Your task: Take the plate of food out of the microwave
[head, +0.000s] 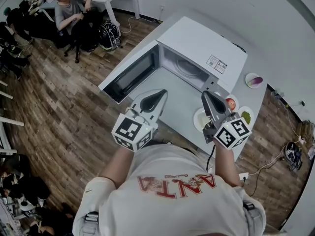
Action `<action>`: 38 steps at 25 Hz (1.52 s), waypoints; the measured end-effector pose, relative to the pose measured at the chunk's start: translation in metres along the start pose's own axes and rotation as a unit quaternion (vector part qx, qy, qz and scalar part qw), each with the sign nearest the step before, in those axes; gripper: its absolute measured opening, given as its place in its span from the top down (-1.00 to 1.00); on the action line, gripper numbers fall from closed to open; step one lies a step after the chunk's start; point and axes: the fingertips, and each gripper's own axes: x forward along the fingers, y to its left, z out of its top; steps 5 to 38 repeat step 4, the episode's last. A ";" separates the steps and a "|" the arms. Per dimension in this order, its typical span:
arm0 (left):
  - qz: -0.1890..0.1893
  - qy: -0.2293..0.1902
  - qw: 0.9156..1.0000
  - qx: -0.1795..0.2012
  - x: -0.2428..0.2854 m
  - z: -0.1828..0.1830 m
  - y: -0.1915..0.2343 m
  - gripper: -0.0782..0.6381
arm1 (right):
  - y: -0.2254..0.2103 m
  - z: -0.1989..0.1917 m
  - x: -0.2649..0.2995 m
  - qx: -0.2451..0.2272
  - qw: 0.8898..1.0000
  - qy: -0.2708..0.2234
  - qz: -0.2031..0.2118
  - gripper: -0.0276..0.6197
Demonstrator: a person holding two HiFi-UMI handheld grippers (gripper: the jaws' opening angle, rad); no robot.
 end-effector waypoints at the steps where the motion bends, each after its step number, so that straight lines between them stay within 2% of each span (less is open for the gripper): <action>1: 0.000 0.000 1.000 0.000 0.000 0.000 0.000 0.76 | 0.002 0.000 0.000 -0.001 1.000 0.000 0.002 0.91; 38: -0.001 0.000 1.000 0.001 0.000 0.000 0.000 0.76 | 0.004 0.001 0.001 -0.003 1.000 0.000 0.006 0.91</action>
